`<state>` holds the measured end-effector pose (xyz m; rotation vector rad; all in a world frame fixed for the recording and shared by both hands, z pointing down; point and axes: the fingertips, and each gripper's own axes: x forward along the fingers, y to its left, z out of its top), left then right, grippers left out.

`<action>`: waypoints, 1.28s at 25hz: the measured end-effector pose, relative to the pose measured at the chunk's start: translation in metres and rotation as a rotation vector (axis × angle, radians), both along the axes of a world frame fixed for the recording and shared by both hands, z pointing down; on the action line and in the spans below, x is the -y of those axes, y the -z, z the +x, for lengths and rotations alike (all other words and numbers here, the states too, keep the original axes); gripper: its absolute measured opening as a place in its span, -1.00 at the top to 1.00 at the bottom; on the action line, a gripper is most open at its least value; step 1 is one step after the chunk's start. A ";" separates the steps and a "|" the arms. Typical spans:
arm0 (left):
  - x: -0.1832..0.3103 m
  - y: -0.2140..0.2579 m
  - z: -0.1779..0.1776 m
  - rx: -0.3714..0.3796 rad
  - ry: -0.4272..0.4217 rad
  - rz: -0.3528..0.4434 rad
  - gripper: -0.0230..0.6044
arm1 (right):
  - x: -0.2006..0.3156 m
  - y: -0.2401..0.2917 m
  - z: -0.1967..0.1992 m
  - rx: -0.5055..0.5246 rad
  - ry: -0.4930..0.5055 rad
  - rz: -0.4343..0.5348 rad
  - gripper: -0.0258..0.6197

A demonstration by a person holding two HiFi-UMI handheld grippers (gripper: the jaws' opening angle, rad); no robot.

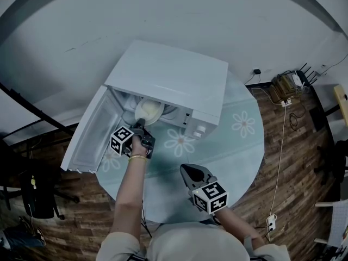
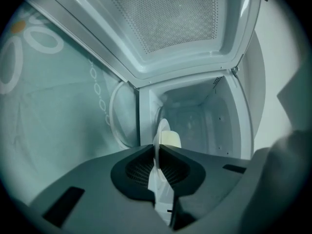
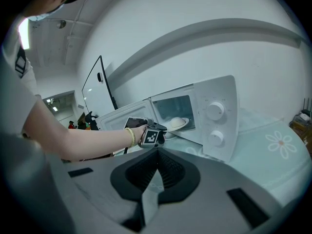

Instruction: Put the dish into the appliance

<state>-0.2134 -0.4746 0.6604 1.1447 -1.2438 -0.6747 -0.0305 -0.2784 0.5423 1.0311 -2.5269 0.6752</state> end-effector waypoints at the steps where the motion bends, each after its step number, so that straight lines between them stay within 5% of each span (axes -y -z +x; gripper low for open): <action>1: 0.003 0.000 0.000 0.000 0.003 0.000 0.80 | 0.001 0.000 0.001 -0.001 -0.001 -0.001 0.91; 24: 0.043 -0.002 0.011 0.015 0.018 -0.053 0.80 | 0.010 -0.004 0.007 -0.004 -0.039 -0.009 0.91; 30: 0.045 0.003 0.011 0.007 -0.015 -0.001 0.80 | 0.007 -0.003 0.005 -0.007 -0.032 -0.004 0.91; 32: 0.045 0.009 0.012 0.014 -0.024 0.036 0.48 | 0.005 -0.001 0.004 -0.006 -0.031 -0.001 0.91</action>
